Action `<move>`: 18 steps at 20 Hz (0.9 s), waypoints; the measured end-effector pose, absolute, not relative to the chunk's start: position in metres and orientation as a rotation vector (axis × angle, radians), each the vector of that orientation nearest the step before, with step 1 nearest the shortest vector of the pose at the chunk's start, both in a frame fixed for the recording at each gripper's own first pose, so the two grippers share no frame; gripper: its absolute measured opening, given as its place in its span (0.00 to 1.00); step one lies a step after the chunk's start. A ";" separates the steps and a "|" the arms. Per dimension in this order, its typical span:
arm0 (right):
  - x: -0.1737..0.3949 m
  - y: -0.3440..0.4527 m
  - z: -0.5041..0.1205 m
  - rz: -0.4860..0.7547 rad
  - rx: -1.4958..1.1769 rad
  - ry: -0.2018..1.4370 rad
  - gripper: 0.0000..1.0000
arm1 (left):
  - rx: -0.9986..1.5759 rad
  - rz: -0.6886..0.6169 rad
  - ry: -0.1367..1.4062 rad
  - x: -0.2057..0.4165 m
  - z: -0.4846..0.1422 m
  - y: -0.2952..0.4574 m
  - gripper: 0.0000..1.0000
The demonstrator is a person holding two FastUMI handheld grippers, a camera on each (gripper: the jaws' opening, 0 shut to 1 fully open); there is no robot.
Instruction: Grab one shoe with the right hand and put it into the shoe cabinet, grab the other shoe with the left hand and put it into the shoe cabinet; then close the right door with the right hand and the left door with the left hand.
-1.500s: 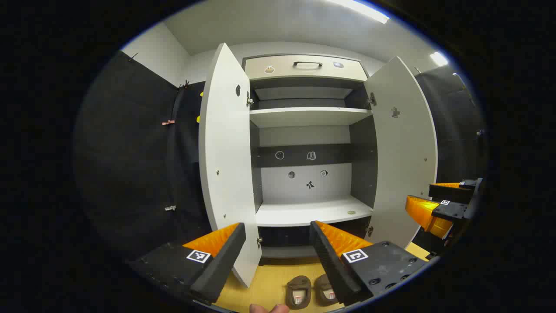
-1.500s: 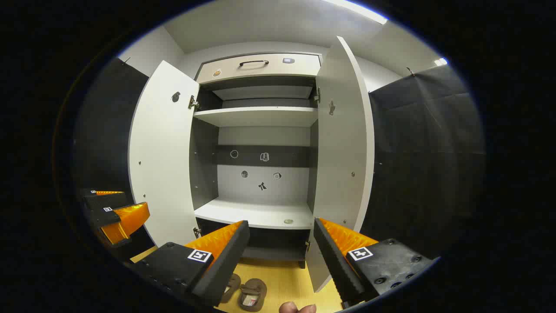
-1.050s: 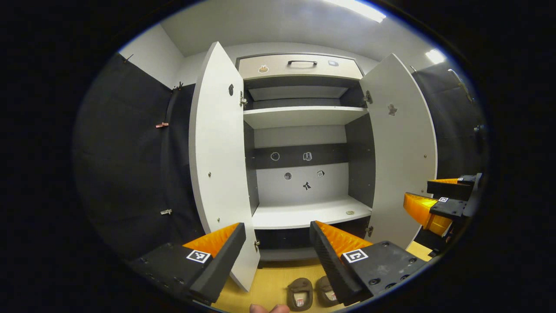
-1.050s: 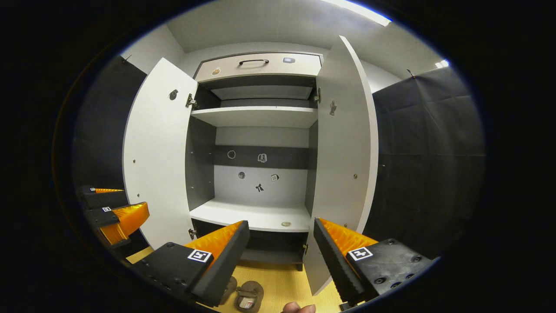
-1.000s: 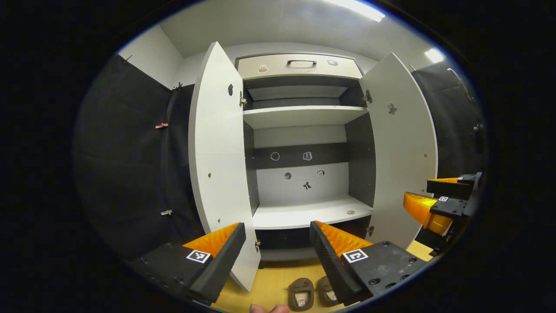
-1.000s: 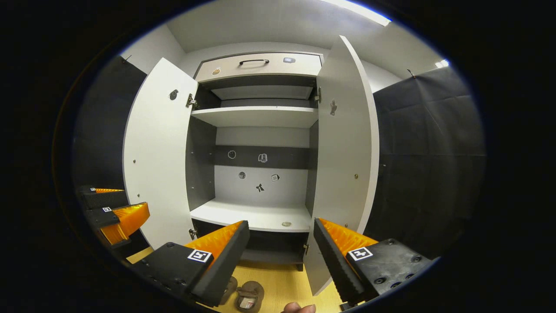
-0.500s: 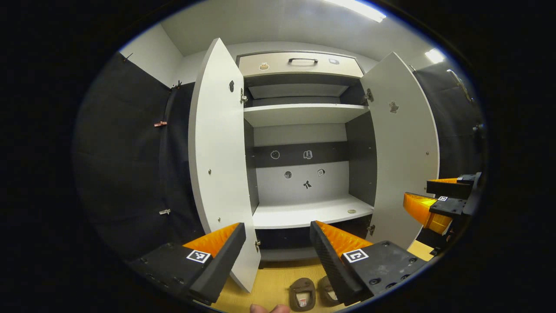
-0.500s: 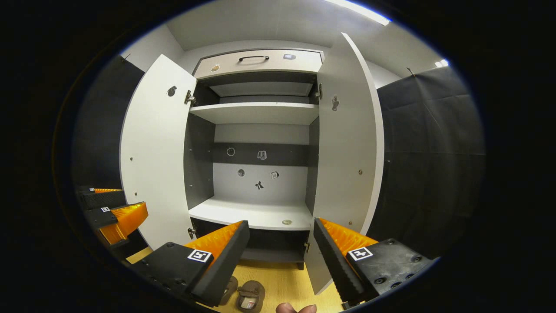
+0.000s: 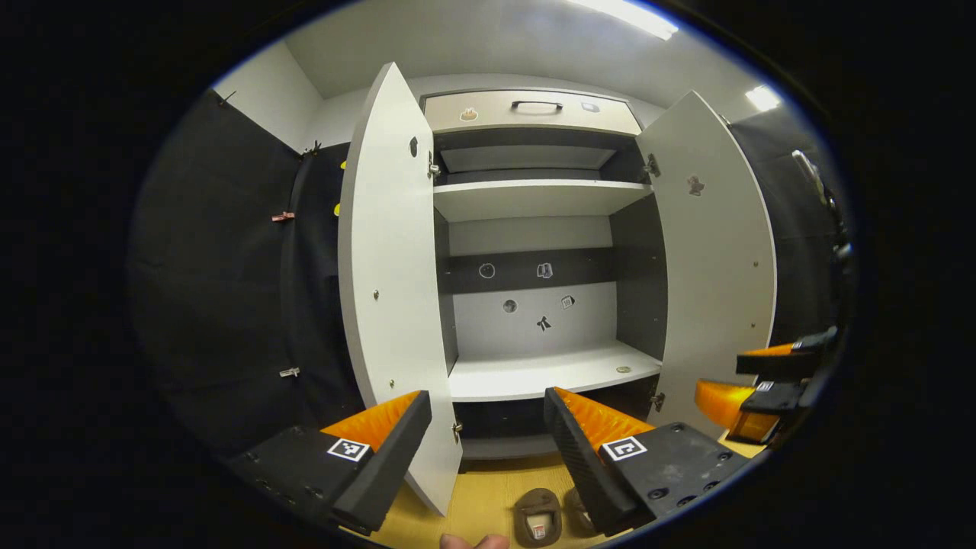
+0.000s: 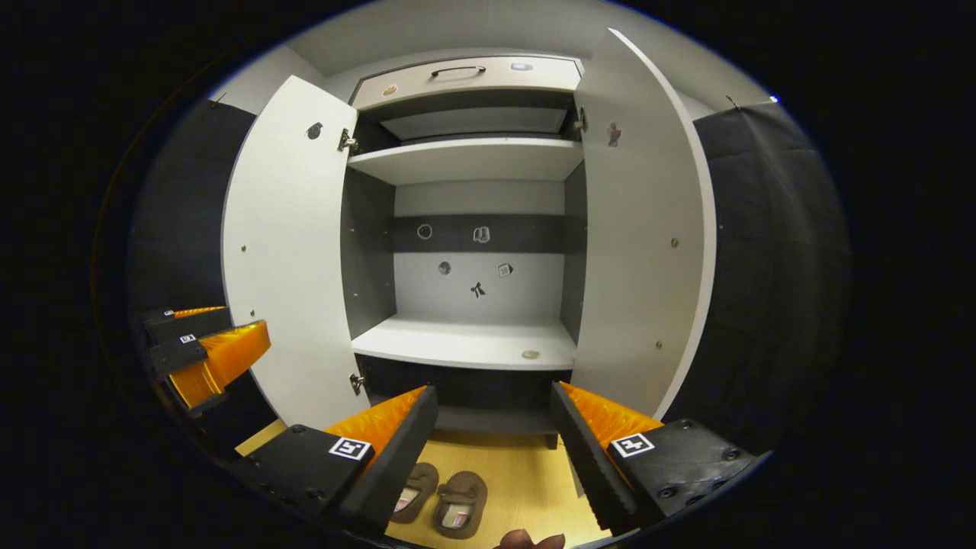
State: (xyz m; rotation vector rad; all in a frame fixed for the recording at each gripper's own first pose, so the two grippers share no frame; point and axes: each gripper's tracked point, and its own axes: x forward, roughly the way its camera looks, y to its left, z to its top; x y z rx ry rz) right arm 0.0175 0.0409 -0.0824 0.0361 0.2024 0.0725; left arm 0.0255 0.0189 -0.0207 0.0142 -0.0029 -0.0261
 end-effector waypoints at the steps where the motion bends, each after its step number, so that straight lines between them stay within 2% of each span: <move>1: 0.016 0.046 -0.097 0.085 0.049 0.241 0.98 | 0.006 -0.025 0.000 0.025 -0.023 0.019 0.95; 10: -0.008 0.091 -0.232 0.214 0.084 0.587 0.99 | 0.007 -0.022 0.038 0.024 -0.049 0.020 0.95; 18: -0.015 0.112 -0.342 0.217 0.098 0.806 0.99 | 0.034 0.019 0.086 0.020 -0.077 0.040 0.95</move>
